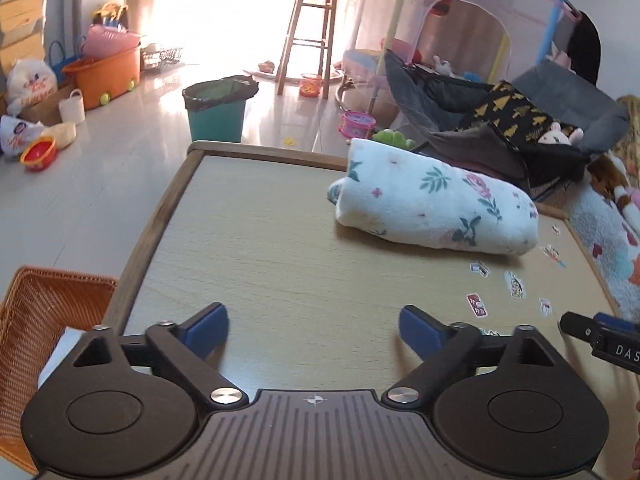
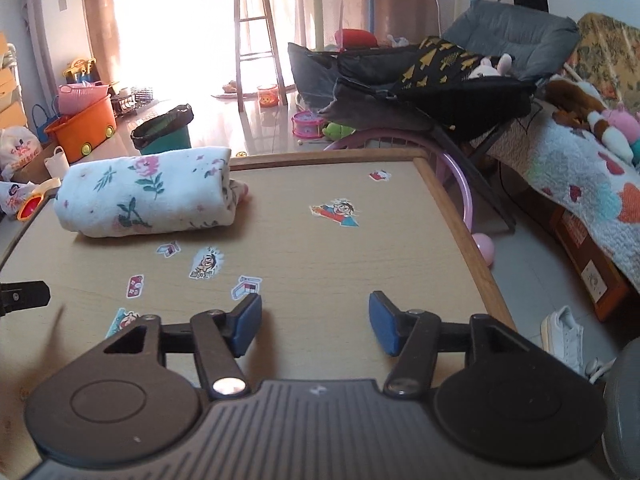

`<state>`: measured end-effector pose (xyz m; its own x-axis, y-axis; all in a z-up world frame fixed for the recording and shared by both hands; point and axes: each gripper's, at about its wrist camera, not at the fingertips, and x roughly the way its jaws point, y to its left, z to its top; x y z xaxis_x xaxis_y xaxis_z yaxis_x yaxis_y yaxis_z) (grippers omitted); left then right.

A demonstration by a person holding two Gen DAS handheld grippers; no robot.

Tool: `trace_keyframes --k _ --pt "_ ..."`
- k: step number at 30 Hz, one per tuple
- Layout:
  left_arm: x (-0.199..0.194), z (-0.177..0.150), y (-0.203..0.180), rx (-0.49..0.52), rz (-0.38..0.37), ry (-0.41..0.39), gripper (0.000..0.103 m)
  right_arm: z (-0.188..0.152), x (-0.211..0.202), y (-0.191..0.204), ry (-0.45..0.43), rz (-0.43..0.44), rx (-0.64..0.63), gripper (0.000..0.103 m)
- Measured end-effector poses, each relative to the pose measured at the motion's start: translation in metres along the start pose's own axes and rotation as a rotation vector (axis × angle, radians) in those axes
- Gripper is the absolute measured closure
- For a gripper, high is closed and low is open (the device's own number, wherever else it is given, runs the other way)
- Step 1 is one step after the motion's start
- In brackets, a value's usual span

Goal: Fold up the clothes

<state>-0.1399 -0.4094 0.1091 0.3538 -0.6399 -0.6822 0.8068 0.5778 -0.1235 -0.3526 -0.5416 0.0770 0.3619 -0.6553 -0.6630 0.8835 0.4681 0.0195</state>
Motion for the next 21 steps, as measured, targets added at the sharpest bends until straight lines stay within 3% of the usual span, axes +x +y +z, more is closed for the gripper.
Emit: trace_keyframes --k 6,9,13,21 --pt "0.009 0.005 -0.013 0.084 0.098 -0.027 0.0 -0.003 0.009 0.01 -0.039 -0.002 -0.01 0.007" --pt "0.008 0.01 -0.012 0.071 0.118 -0.051 0.0 -0.003 0.012 0.015 -0.036 -0.004 -0.01 0.0" --pt "0.007 0.009 -0.012 0.073 0.126 -0.101 0.0 -0.002 0.014 0.016 -0.035 -0.006 -0.007 0.0" --pt "0.008 0.012 -0.015 0.077 0.121 -0.103 0.0 -0.002 0.016 0.016 -0.035 -0.005 -0.005 0.0"
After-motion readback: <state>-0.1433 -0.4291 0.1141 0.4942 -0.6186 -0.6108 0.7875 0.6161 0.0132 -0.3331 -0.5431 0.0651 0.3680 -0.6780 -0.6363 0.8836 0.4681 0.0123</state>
